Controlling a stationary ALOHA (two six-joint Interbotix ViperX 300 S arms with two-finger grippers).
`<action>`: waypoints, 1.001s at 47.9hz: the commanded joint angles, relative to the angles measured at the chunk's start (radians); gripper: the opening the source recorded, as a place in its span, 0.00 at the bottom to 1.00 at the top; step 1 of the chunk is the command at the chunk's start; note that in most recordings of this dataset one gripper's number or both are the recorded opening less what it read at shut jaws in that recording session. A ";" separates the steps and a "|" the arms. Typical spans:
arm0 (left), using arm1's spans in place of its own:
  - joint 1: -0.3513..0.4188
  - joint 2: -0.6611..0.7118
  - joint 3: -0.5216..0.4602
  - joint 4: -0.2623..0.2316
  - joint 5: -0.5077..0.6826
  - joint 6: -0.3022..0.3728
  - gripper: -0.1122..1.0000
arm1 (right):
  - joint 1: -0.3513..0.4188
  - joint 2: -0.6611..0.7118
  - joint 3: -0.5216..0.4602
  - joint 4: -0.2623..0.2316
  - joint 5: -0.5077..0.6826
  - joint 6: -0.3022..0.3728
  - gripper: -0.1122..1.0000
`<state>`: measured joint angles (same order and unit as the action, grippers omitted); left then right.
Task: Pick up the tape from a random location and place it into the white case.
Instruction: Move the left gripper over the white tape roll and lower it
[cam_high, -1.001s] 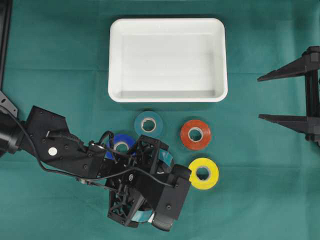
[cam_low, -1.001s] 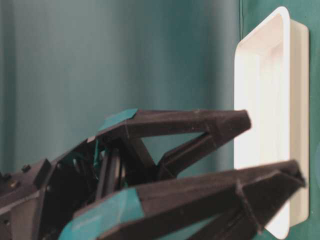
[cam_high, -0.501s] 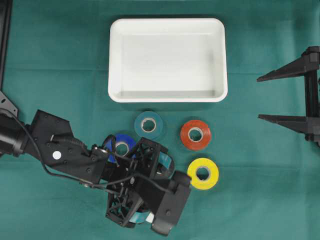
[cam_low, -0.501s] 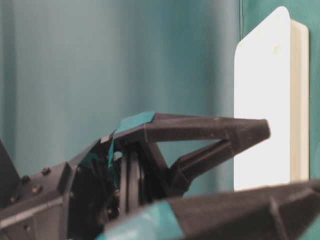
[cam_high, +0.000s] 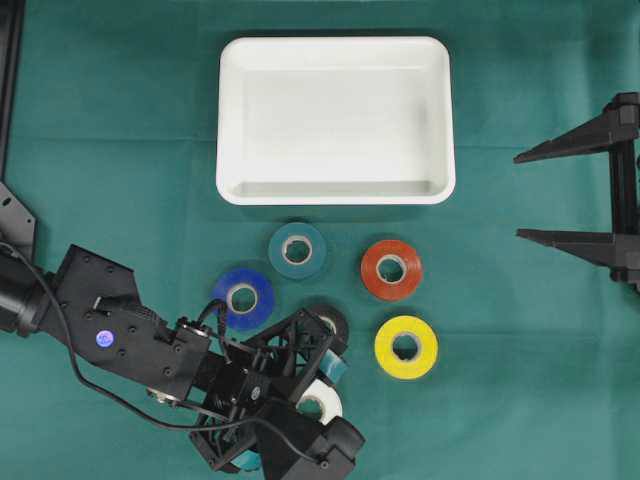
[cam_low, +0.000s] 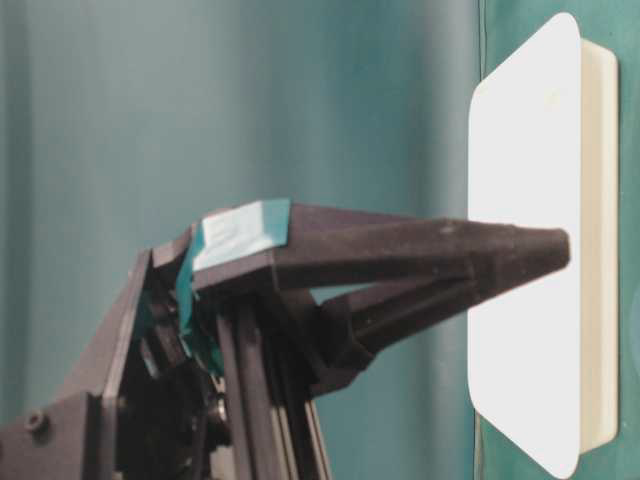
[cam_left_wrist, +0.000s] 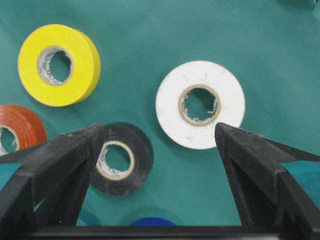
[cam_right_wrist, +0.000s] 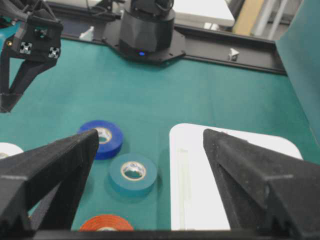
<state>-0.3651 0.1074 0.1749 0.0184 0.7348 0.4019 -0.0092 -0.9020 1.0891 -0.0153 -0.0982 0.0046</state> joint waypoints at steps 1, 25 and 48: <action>-0.003 -0.015 -0.028 0.000 -0.009 0.002 0.98 | 0.000 0.006 -0.026 -0.002 -0.003 0.000 0.92; -0.003 -0.015 -0.026 0.000 -0.014 0.002 0.98 | 0.000 0.006 -0.026 -0.002 -0.003 0.000 0.92; -0.003 0.014 -0.020 0.000 -0.014 0.005 0.98 | 0.000 0.008 -0.028 -0.002 -0.003 0.000 0.92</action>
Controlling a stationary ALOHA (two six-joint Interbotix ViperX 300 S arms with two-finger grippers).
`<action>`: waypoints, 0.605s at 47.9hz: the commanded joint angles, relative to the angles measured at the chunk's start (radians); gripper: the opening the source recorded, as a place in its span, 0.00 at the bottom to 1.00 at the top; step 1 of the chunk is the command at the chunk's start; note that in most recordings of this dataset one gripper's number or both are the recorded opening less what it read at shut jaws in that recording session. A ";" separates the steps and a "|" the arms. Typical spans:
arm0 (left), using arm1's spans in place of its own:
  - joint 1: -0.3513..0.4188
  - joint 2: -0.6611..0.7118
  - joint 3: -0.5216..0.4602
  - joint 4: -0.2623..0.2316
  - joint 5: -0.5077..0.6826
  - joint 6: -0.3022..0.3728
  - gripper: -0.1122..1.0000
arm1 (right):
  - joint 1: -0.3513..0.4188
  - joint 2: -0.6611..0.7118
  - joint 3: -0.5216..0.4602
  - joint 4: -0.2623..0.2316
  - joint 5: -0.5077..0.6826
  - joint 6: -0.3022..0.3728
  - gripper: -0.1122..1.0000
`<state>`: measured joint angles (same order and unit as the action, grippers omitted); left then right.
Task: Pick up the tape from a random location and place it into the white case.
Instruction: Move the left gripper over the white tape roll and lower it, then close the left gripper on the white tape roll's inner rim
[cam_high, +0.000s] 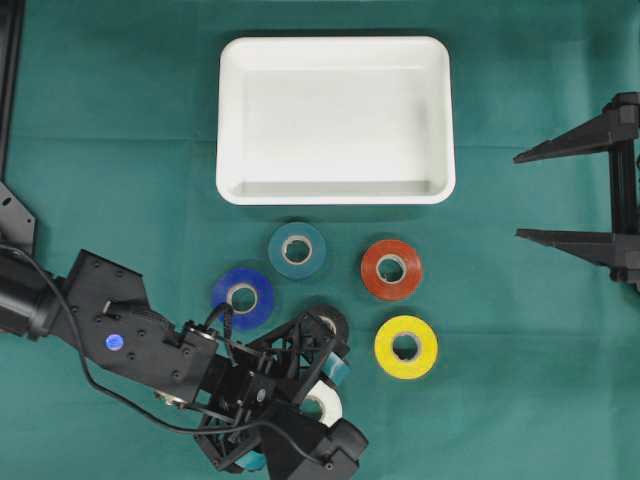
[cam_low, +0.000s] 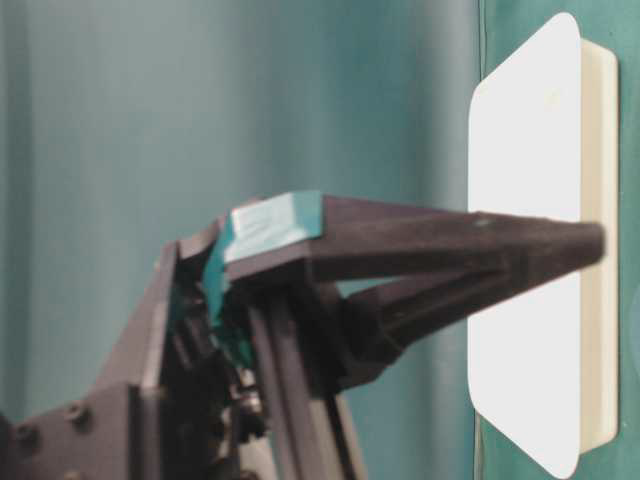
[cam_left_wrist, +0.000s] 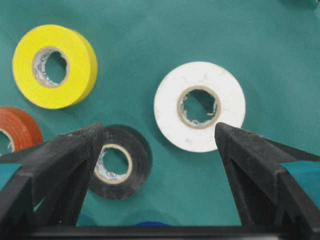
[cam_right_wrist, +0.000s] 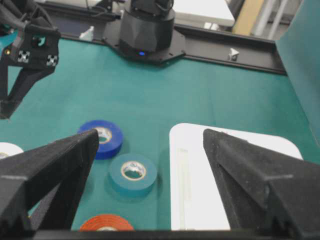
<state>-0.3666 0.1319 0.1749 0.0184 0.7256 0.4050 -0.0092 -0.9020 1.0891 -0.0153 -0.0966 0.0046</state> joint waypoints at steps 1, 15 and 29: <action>-0.002 -0.008 -0.020 0.000 -0.006 0.002 0.98 | 0.000 0.009 -0.026 -0.002 -0.005 0.000 0.92; 0.011 0.031 -0.011 0.000 -0.049 0.003 0.98 | 0.000 0.020 -0.026 -0.002 -0.005 0.000 0.92; 0.025 0.066 0.005 0.002 -0.106 0.009 0.98 | 0.000 0.020 -0.026 -0.002 -0.005 0.000 0.92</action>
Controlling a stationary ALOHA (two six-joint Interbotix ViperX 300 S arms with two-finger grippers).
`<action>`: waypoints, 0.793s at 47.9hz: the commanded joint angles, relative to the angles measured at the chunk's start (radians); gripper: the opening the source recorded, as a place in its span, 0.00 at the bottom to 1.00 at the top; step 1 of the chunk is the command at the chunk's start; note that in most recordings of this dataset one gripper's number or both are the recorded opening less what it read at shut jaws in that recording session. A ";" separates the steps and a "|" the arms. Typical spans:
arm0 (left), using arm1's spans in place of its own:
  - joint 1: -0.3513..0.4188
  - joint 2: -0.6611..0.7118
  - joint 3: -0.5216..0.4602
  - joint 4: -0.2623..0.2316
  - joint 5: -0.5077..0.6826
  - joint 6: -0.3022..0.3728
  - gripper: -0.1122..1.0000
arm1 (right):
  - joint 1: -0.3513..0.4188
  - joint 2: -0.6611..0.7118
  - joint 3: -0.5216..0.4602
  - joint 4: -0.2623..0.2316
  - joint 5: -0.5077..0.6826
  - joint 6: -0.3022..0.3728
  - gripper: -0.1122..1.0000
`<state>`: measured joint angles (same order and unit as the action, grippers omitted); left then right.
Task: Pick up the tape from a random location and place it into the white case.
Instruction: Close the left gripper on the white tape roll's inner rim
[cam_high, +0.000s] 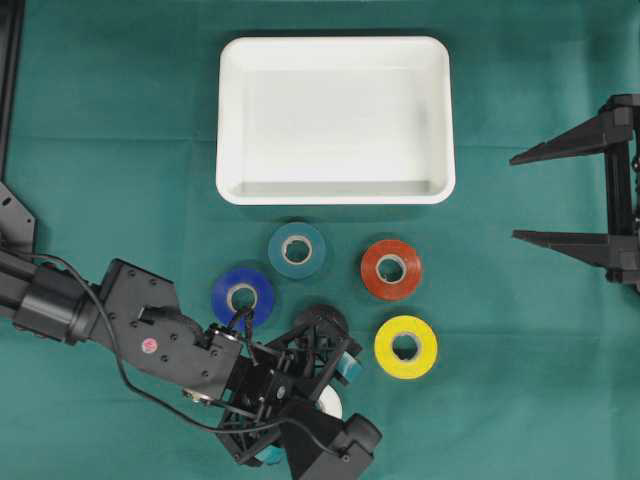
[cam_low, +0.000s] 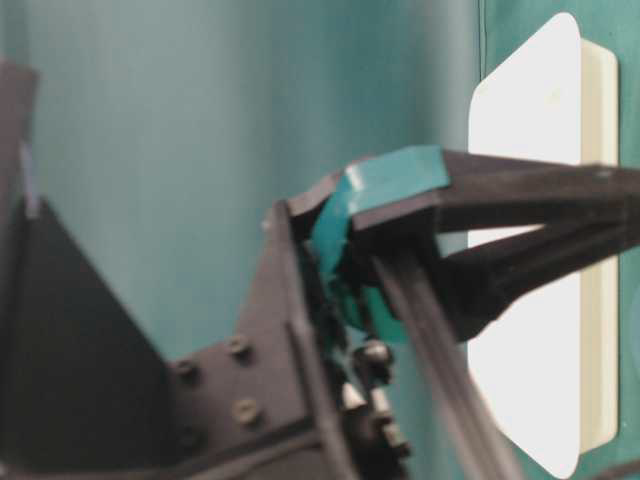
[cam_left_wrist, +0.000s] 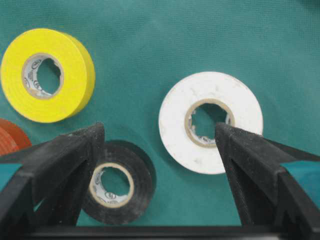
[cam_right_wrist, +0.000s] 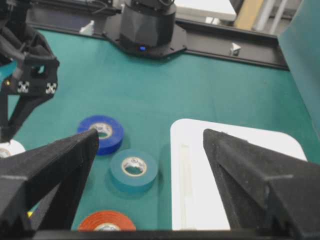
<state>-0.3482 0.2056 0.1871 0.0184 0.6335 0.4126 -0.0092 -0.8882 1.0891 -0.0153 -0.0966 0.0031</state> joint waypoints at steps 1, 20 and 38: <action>0.006 -0.005 -0.006 0.000 -0.014 0.002 0.98 | 0.000 0.006 -0.026 -0.002 -0.005 0.002 0.92; 0.020 0.063 -0.005 0.000 -0.046 0.005 0.98 | 0.000 0.014 -0.026 -0.002 -0.005 0.002 0.92; 0.028 0.137 -0.002 0.000 -0.069 0.005 0.98 | -0.002 0.017 -0.025 -0.002 -0.005 0.002 0.92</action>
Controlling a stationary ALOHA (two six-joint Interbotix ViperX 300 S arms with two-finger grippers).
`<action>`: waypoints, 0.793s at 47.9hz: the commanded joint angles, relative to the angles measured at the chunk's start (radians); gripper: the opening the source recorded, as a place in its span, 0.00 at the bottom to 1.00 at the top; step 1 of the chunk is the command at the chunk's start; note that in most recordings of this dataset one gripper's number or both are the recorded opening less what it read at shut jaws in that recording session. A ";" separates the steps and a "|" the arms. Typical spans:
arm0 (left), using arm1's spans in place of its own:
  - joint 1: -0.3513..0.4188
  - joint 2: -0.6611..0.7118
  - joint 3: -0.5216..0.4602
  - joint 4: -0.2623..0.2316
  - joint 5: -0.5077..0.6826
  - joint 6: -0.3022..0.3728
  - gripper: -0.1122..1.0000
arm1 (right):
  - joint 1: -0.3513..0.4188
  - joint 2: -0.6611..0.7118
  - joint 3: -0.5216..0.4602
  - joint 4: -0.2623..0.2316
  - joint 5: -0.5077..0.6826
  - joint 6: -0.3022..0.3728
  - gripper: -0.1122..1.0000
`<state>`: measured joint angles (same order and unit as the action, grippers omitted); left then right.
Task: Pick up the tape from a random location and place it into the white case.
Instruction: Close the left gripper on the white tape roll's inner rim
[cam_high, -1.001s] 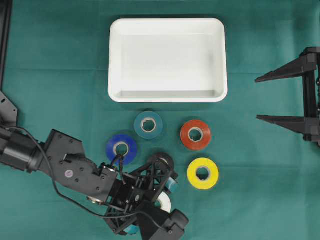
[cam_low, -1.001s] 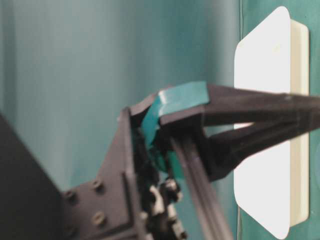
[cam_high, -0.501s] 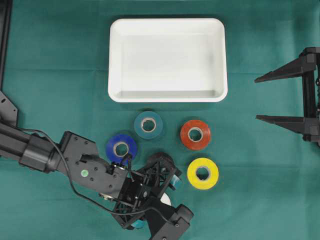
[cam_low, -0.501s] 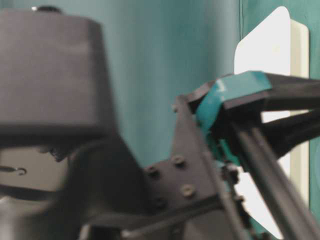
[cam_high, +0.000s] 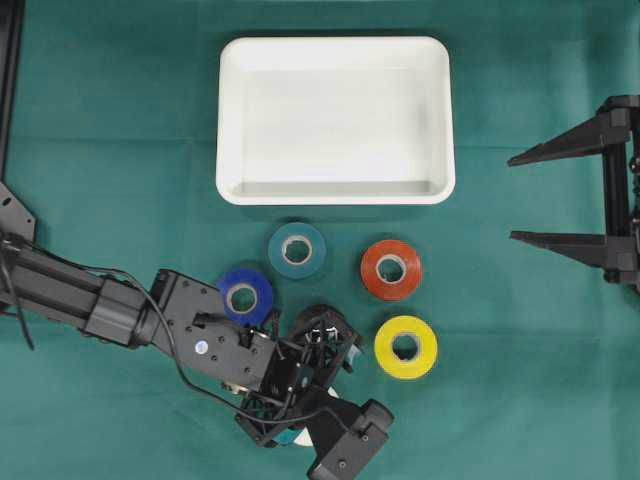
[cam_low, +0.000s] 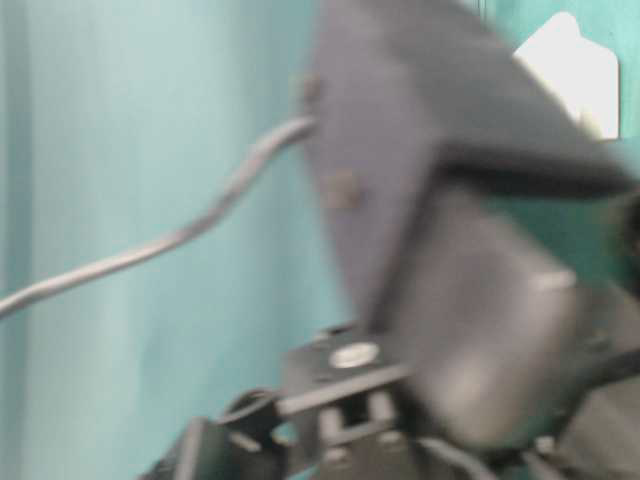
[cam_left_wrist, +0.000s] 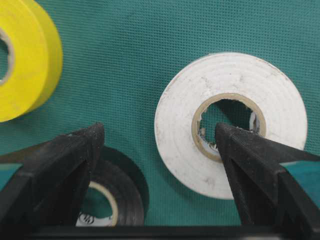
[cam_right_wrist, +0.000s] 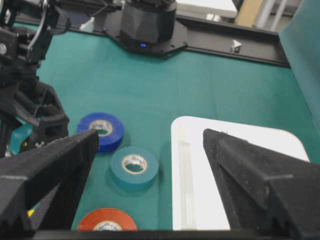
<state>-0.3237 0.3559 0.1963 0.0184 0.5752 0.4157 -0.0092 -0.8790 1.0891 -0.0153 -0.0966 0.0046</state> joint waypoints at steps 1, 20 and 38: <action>0.003 -0.011 -0.011 0.002 -0.012 0.002 0.98 | 0.000 0.009 -0.025 -0.002 -0.005 0.000 0.92; 0.006 0.006 -0.008 0.002 -0.006 0.064 0.98 | -0.002 0.020 -0.025 -0.002 -0.005 0.000 0.92; 0.008 0.005 -0.020 -0.008 0.049 -0.035 0.35 | 0.000 0.020 -0.025 -0.002 -0.005 0.002 0.92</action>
<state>-0.3206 0.3774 0.1933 0.0107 0.6213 0.3988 -0.0092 -0.8636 1.0891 -0.0153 -0.0966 0.0046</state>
